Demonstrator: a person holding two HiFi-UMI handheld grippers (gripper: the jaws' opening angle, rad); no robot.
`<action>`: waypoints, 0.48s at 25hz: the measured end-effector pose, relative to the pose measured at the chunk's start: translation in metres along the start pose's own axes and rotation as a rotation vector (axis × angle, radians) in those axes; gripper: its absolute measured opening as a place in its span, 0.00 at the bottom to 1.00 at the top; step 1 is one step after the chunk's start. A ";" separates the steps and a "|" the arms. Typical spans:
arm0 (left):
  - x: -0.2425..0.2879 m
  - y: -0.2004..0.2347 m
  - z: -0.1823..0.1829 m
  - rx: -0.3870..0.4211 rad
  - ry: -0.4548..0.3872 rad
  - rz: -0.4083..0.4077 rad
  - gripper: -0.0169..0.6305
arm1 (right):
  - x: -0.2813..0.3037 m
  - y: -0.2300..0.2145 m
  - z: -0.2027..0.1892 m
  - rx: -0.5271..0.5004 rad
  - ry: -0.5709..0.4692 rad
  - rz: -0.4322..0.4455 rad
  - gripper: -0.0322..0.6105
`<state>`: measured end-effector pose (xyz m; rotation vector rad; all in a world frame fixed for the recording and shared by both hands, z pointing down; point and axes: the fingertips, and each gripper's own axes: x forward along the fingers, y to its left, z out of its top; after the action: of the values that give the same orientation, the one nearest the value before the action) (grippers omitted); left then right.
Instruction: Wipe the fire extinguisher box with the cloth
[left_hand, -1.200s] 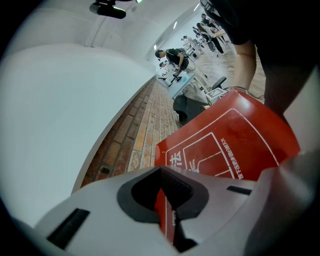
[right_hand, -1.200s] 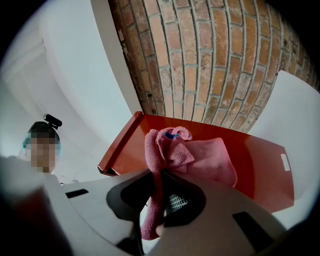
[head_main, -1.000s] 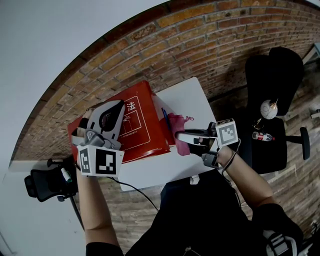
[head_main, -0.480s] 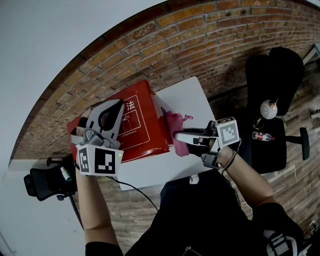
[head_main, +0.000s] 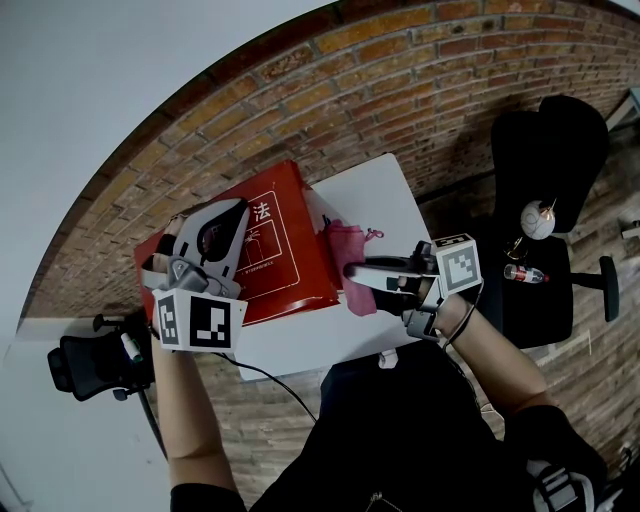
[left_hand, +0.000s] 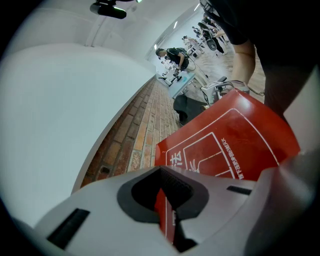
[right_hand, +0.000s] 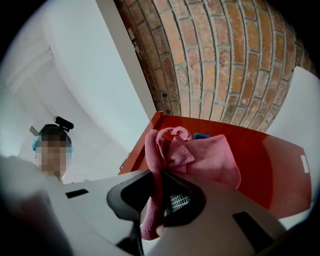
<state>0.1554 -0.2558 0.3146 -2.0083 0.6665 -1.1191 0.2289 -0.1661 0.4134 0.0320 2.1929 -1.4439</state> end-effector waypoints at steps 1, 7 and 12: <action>0.000 0.000 0.000 0.000 0.000 0.000 0.07 | 0.000 0.001 0.000 -0.001 -0.001 0.003 0.15; 0.000 0.000 0.000 -0.001 0.001 0.000 0.07 | 0.003 0.008 0.002 -0.001 -0.005 0.019 0.15; 0.000 0.000 0.000 0.001 0.001 0.002 0.07 | 0.006 0.017 0.003 -0.002 -0.007 0.040 0.15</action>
<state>0.1554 -0.2558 0.3140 -2.0059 0.6690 -1.1193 0.2298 -0.1633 0.3956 0.0694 2.1758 -1.4174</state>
